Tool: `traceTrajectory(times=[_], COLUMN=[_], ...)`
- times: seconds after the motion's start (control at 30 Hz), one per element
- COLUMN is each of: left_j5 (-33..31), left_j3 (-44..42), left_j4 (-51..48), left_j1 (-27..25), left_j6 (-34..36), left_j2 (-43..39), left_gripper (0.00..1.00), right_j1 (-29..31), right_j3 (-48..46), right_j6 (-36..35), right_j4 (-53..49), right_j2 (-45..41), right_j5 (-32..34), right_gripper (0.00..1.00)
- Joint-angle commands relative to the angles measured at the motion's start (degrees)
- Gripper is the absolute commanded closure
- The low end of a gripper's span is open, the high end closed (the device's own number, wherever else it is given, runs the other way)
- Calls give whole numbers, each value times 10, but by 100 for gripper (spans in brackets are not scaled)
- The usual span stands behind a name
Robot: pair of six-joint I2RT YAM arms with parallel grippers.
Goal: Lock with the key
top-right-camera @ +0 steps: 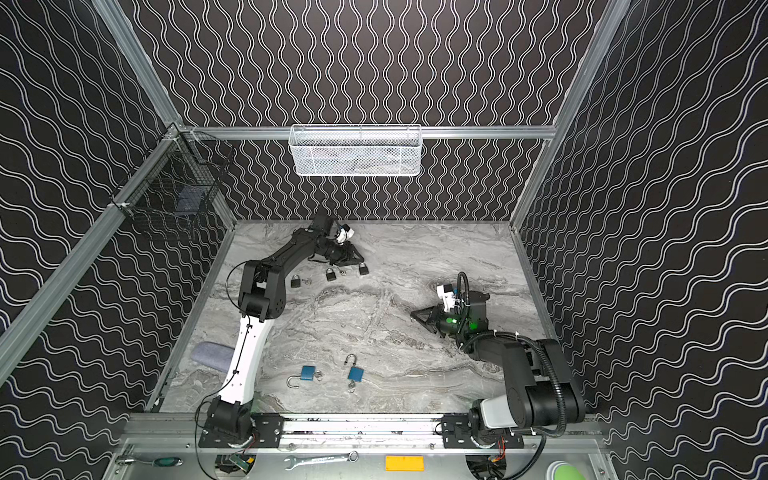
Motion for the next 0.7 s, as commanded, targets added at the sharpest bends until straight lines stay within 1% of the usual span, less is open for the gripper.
traceTrajectory(times=[0.0, 0.17, 0.27, 0.4, 0.43, 0.47, 0.5, 0.67], left_j5=[-5, -9, -18, -45, -53, -62, -67, -79], left_j3=[-4, -23, -43, -66, -71, -76, -84, -127], left_j4=[36, 68, 87, 100, 100, 102, 108, 132], left_j1=[0, 0, 0, 4, 7, 9, 14, 34], left_j6=[-13, -31, -37, -41, -44, -49, -56, -74], left_j2=[-11, -50, -90, -159, -176, -191, -209, -290], left_gripper=[62, 60, 59, 58, 56, 51, 48, 46], right_j1=[0, 0, 0, 0, 0, 0, 0, 0], right_j3=[7, 28, 50, 88, 97, 105, 115, 178], right_j6=[-4, -15, -32, -58, -64, -68, -74, -110], right_j4=[0, -25, -52, -94, -102, -108, -117, -172], right_j2=[-2, -3, -1, 1, 1, 2, 2, 10], right_j5=[7, 24, 30, 40, 41, 41, 45, 58], right_gripper=[100, 100, 100, 100, 100, 100, 100, 100])
